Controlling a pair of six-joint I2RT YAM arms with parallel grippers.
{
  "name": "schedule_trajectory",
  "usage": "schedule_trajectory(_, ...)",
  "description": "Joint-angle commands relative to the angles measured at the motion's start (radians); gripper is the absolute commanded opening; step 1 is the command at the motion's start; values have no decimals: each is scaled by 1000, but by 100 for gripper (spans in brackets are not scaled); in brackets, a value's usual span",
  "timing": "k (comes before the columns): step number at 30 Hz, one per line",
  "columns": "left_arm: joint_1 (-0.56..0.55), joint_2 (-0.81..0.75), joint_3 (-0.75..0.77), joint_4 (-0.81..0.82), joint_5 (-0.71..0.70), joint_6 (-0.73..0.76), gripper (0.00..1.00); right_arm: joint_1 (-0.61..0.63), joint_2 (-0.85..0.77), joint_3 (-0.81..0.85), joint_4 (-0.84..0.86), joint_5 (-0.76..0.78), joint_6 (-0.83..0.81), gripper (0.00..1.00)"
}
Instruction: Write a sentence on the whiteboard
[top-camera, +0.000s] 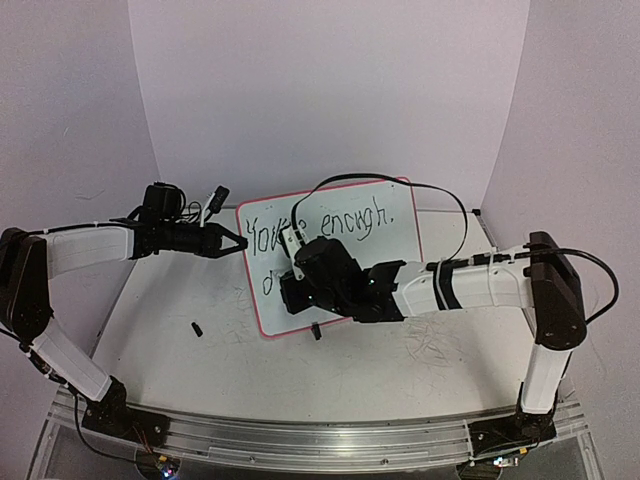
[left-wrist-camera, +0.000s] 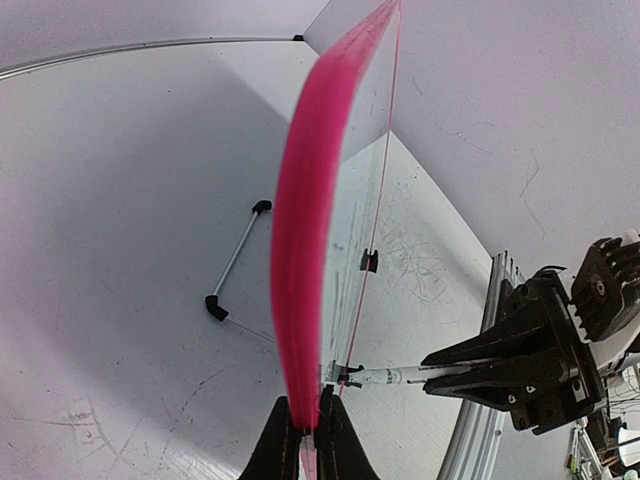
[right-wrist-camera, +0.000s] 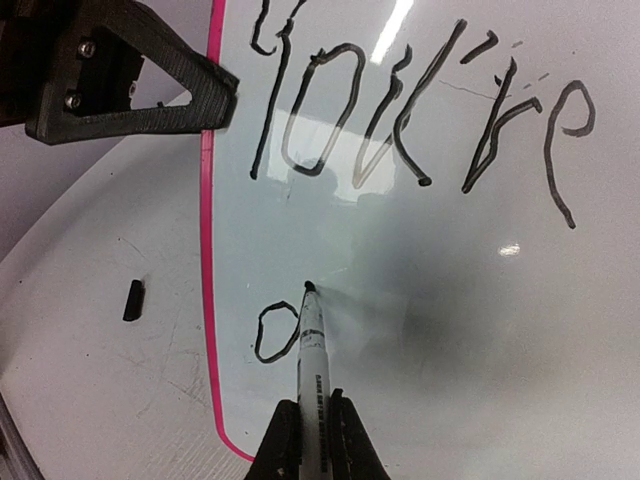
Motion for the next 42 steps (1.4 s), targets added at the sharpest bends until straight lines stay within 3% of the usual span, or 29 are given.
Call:
schedule_trajectory(1, -19, -6, 28, 6, 36, 34, 0, -28, -8, 2, 8, 33, 13, 0)
schedule_trajectory(21, -18, -9, 27, 4, 32, 35, 0, 5, -54, -124, -31, -36, 16, 0)
schedule_trajectory(26, -18, -8, 26, 3, 28, 37, 0, 5, -132, -154, -40, 13, 22, 0)
schedule_trajectory(30, -18, -8, 28, 2, 27, 37, 0, 4, -202, -178, 46, -27, -2, 0)
schedule_trajectory(42, -19, -6, 28, 0, 23, 38, 0, 2, -77, -31, 58, 52, -26, 0)
